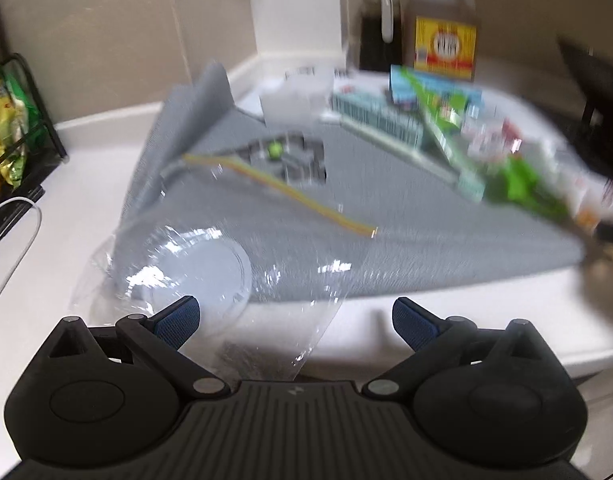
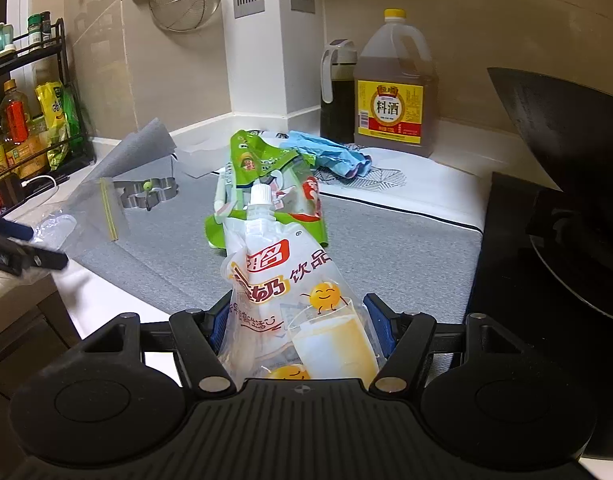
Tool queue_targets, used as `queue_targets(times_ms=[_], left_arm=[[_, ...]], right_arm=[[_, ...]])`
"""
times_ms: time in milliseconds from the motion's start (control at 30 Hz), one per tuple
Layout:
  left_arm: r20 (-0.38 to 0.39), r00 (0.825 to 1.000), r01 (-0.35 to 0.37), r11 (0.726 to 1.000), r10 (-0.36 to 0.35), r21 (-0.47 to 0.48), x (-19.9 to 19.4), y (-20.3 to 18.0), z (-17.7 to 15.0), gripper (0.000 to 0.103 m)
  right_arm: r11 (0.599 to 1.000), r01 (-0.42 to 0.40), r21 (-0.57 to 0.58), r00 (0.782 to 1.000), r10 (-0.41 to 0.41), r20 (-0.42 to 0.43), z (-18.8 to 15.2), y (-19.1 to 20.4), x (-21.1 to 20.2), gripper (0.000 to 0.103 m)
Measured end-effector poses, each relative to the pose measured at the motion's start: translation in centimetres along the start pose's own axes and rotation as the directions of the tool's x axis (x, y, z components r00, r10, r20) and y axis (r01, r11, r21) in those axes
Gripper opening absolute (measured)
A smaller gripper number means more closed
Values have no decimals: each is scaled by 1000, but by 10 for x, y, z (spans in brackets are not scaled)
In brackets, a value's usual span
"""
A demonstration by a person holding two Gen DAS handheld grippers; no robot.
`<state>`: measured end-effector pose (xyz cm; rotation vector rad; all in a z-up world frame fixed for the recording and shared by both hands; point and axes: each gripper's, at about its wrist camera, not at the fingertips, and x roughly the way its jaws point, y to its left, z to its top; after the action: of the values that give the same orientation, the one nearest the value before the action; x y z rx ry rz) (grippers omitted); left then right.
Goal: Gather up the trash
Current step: 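Grasp the clear zip-lock bag on the mat with the left gripper, then carry the zip-lock bag and drink pouch down over the blue bin with both grippers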
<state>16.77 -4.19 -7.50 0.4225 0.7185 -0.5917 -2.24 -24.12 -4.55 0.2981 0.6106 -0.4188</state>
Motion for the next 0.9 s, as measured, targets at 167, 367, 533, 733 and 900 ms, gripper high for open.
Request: queue_targets(times_ms=[167,367,533,733,900], left_arm=[[-5,1000,-18,996,18,-92,12,12,-2,85],[19,1000,15,992,-13,-121,-7,26,-3,7],[96,995,27,984,-10,-178,-44,34,-13,6],[203,979,40,973,8,-227,-109,36,-33,6],[244,968,2,973,56,-230,-156,23,-66,6]], right_arm=[[1000,1,10,1000,-1,-10,-2,-2,4,68],[1000,-1,13,1000,1,-9,-2,-3,8,68],[1000,-12,11,1000,12,5,-3,0,4,68],[1000,-25,3,999,25,41,2,8,-9,68],[997,-74,-20,994,75,78,6,23,-31,68]])
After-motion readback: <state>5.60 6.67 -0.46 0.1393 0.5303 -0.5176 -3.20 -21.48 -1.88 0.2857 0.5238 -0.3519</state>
